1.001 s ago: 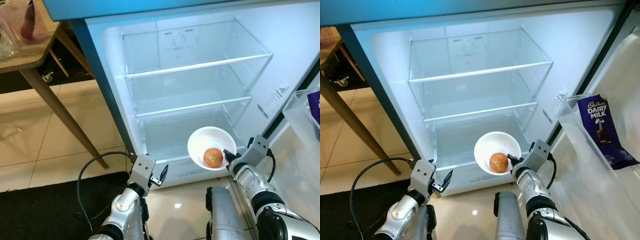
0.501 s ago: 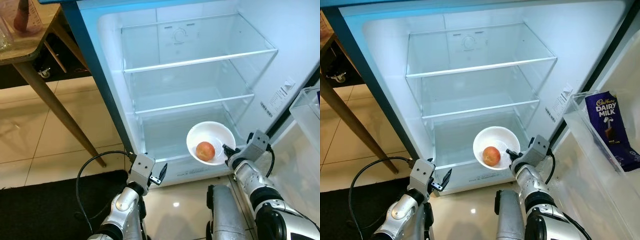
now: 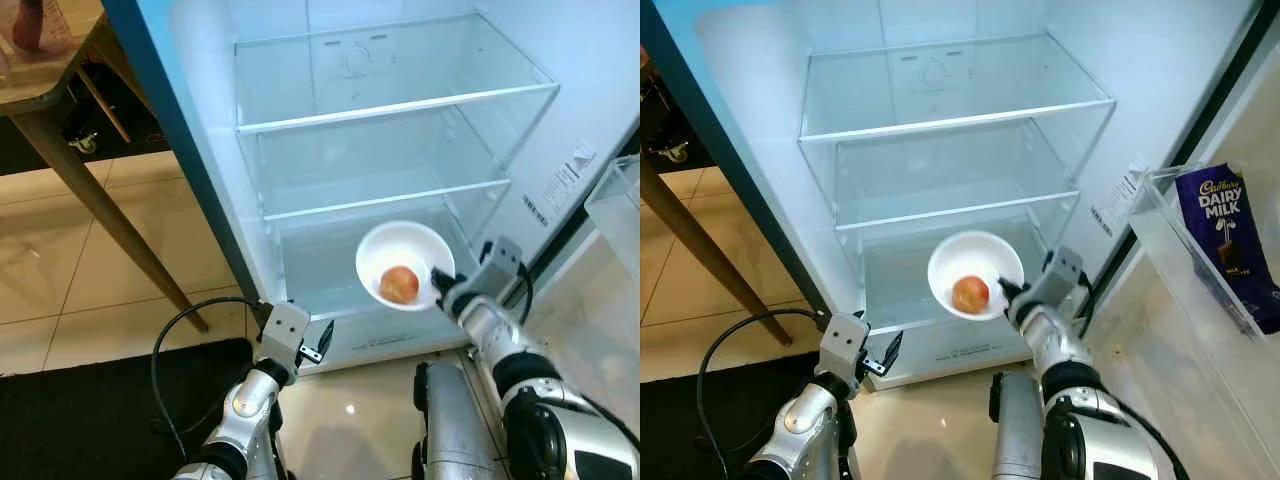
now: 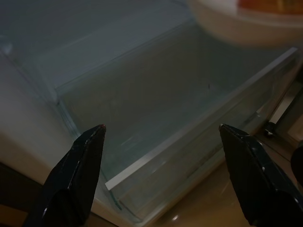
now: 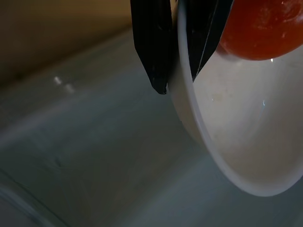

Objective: Restocking fridge

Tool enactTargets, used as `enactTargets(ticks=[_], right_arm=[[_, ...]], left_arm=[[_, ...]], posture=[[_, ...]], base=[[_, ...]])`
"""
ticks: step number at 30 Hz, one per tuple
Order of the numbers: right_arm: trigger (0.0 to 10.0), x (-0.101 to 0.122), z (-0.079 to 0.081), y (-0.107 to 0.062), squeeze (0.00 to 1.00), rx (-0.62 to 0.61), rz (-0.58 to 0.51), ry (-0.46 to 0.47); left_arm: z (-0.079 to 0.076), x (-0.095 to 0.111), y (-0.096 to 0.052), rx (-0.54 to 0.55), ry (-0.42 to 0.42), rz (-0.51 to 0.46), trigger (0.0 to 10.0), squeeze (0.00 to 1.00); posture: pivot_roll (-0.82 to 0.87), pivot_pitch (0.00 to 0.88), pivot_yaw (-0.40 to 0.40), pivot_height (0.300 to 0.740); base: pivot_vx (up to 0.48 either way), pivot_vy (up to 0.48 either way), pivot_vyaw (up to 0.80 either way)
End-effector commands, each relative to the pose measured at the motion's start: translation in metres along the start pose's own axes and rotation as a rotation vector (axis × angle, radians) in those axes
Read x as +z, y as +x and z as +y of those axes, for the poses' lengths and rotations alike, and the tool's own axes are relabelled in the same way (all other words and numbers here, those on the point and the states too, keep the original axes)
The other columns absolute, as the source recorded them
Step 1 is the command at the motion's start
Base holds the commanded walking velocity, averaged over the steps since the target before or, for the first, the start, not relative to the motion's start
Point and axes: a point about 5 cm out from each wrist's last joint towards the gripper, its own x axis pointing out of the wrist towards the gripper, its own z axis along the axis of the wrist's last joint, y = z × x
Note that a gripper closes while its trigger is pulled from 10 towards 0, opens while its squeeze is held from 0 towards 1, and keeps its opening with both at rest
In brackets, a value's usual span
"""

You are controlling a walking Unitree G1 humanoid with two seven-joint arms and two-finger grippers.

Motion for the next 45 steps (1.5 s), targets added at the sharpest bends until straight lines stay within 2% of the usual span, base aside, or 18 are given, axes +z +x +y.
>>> enactTargets(ticks=[1,6,8,10,15,16,27,30,31,33,38,45], right_arm=[[10.0,0.008,0.009,0.001,0.00,0.046,-0.003,-0.012],[10.0,0.024,0.023,0.001,0.00,0.100,-0.006,-0.063],[10.0,0.032,0.037,-0.002,0.00,0.182,0.026,-0.104],[10.0,0.037,0.043,-0.003,0.00,0.183,0.050,-0.140],[10.0,0.048,0.048,-0.003,0.00,0.172,0.039,-0.139],[10.0,0.058,0.052,-0.001,0.00,0.153,0.011,-0.106],[10.0,0.076,0.051,0.004,0.00,0.040,0.034,-0.083],[10.0,0.083,0.055,0.006,0.00,0.023,0.043,-0.114],[10.0,0.083,0.055,0.006,0.00,0.023,0.043,-0.114],[10.0,0.086,0.053,0.007,0.00,0.000,0.059,-0.105],[10.0,0.089,0.053,0.007,0.00,-0.015,0.054,-0.090],[10.0,0.097,0.064,0.009,0.00,-0.004,0.039,-0.088]], left_arm=[[-0.003,-0.004,-0.003,-0.003,0.000,0.015,10.0,0.00],[-0.005,-0.004,-0.002,-0.003,-0.002,0.016,10.0,0.00],[-0.007,-0.005,-0.002,-0.004,-0.005,0.021,10.0,0.00],[-0.007,-0.005,-0.002,-0.004,-0.006,0.021,10.0,0.00],[-0.007,-0.005,-0.002,-0.005,-0.006,0.021,10.0,0.00],[-0.008,-0.005,-0.001,-0.007,-0.006,0.021,10.0,0.00],[-0.006,0.008,0.006,0.019,-0.010,-0.045,10.0,0.00],[-0.003,0.023,0.012,0.038,-0.030,-0.128,10.0,0.00],[-0.003,0.023,0.012,0.038,-0.030,-0.128,10.0,0.00],[-0.002,0.038,0.017,0.047,-0.042,-0.204,10.0,0.00],[-0.004,0.051,0.021,0.052,-0.060,-0.268,10.0,0.00],[-0.006,0.055,0.020,0.043,-0.063,-0.288,10.0,0.00]], posture=[[-0.06,0.105,0.019,0.504],[-0.06,0.107,0.018,0.504],[-0.06,0.107,0.018,0.504],[-0.06,0.109,0.017,0.504],[-0.06,0.111,0.017,0.504],[-0.06,0.111,0.017,0.504],[-0.06,0.127,0.002,0.504],[-0.05,0.133,-0.009,0.504],[-0.05,0.133,-0.009,0.504],[-0.05,0.134,-0.013,0.504],[-0.04,0.135,-0.017,0.504],[-0.05,0.138,-0.019,0.504]], base=[[0.000,0.000,0.00],[0.000,0.000,0.00],[0.000,0.000,0.00],[0.000,0.000,0.00],[0.000,0.000,0.00],[0.000,0.000,0.00],[0.000,0.000,0.00],[0.000,0.000,0.00],[0.000,0.000,0.00],[0.000,0.000,0.00],[0.000,0.000,0.00],[0.000,0.000,0.00]])
